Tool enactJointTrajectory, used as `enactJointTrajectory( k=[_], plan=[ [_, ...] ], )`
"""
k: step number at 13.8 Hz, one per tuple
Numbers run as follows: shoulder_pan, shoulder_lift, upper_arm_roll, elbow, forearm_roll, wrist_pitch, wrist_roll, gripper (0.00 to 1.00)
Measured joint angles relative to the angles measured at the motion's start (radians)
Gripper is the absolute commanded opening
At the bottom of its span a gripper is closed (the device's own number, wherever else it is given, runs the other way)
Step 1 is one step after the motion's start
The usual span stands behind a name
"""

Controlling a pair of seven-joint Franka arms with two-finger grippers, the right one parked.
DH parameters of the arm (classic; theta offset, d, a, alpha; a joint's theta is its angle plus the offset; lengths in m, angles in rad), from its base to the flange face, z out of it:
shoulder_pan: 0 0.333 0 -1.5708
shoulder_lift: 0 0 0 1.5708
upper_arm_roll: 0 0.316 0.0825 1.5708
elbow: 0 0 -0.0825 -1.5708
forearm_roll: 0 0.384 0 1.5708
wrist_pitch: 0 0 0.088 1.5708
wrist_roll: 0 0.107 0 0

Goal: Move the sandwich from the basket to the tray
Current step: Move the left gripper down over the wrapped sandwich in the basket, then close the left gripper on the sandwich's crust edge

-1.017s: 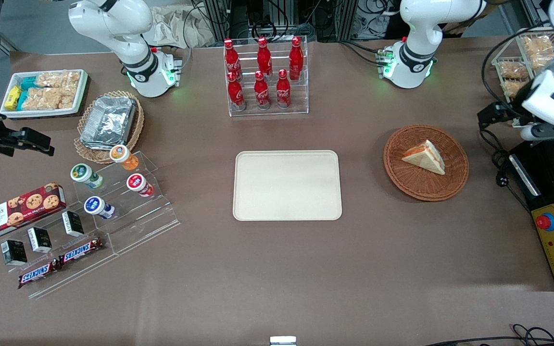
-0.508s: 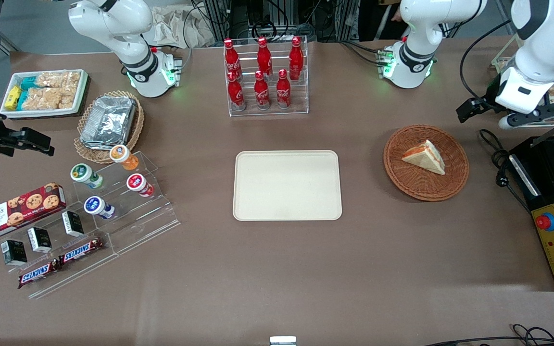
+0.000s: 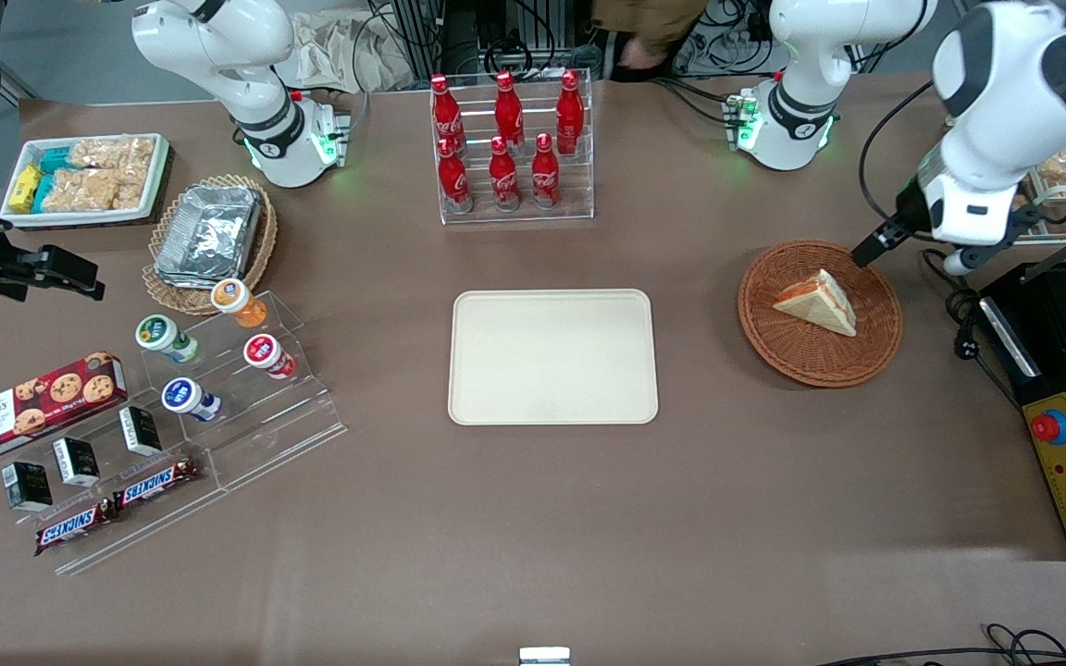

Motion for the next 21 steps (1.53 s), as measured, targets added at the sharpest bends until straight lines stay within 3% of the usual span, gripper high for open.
enactJointTrajectory(
  k=[3, 7, 12, 17, 21],
  plan=[
    [0.000, 0.057, -0.004, -0.057, -0.007, 0.101, -0.101, 1.00],
    [0.000, 0.131, -0.005, -0.102, -0.074, 0.204, -0.146, 1.00],
    [0.004, 0.188, -0.004, -0.144, -0.107, 0.246, -0.234, 1.00],
    [0.003, 0.255, -0.003, -0.150, -0.114, 0.352, -0.397, 1.00],
    [0.002, 0.315, -0.003, -0.151, -0.114, 0.386, -0.428, 1.00]
  ],
)
